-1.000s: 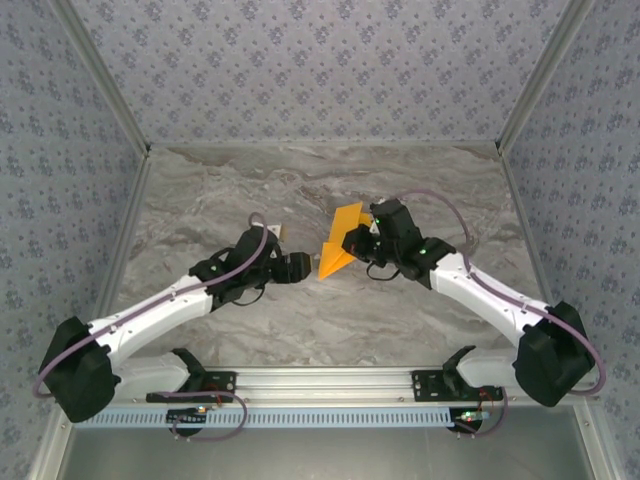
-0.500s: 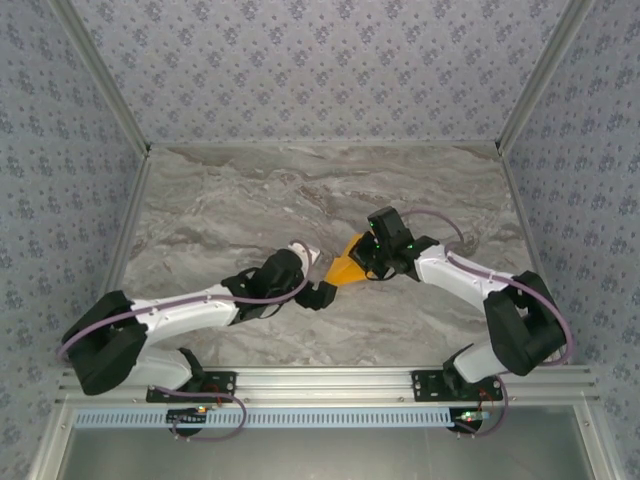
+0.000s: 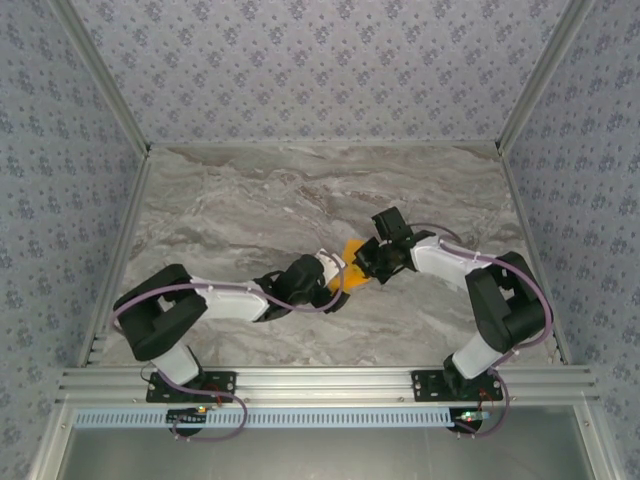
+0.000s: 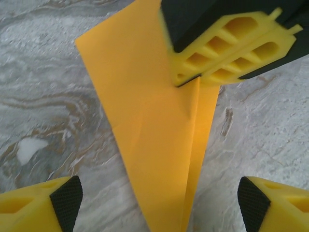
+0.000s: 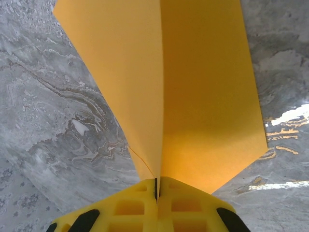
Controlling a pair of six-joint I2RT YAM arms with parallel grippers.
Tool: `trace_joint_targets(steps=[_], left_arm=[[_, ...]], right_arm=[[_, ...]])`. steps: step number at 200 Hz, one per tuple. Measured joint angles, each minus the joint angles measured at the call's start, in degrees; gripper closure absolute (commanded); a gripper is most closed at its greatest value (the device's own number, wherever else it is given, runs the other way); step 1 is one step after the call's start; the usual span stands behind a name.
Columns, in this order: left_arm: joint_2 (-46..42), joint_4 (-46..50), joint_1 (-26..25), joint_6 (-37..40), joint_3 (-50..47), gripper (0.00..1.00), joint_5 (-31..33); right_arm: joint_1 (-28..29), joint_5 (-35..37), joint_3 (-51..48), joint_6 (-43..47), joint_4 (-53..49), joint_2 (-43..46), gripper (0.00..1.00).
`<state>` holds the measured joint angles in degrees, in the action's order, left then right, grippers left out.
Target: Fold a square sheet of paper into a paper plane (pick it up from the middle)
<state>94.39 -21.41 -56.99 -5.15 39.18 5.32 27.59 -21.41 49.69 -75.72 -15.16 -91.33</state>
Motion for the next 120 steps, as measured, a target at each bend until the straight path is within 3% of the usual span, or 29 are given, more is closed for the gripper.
trace_joint_targets(steps=[24,60,120], left_arm=[[2.71,-1.86,-0.68,2.1,1.51,0.24,0.79],[4.85,-2.89,-1.31,4.42,2.82,0.32,2.49],[5.49,-2.86,-1.31,5.66,3.43,0.58,5.68]], right_arm=[[-0.52,-1.14,1.03,0.02,-1.22,0.0,1.0],[-0.96,-2.43,2.12,0.09,-3.13,-0.02,0.89],[-1.11,-3.19,3.28,0.33,-4.44,-0.09,0.85]])
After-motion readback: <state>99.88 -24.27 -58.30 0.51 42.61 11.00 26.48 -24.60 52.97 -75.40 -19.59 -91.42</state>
